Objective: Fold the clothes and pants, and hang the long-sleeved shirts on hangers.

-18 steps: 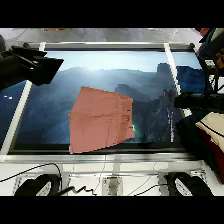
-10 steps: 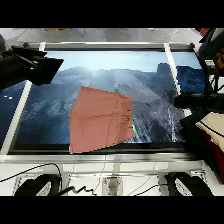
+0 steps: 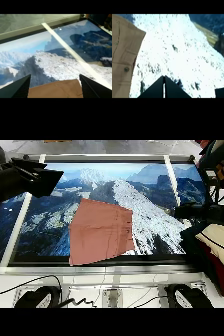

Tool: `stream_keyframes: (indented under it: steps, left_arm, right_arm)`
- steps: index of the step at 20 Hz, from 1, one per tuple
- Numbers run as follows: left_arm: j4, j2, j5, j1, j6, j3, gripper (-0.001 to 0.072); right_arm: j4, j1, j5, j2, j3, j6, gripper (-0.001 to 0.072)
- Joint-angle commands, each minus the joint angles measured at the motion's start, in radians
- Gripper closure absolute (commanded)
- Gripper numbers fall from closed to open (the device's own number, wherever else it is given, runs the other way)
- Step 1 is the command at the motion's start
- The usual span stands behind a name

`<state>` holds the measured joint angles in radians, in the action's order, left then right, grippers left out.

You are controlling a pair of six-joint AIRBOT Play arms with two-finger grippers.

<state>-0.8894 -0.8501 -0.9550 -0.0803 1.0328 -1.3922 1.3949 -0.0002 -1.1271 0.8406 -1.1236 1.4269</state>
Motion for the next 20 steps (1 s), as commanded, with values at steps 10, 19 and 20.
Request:
stream_keyframes:
  steps: [10, 19, 20]
  left_arm:
    - [0.030, -0.002, 0.001, 0.001, 0.000, 0.000, 0.0009]
    - [0.151, -0.002, 0.002, 0.000, 0.000, 0.000, 0.0010]
    - [0.146, -0.003, 0.001, 0.000, 0.000, 0.000, 0.0044]
  right_arm:
    - [-0.439, 0.000, -0.098, 0.356, 0.349, -0.329, 0.0694]
    - [-0.666, 0.001, -0.066, 0.676, 0.370, -0.266, 0.0336]
    - [-0.666, 0.001, -0.074, 0.699, 0.370, -0.269, 0.0336]
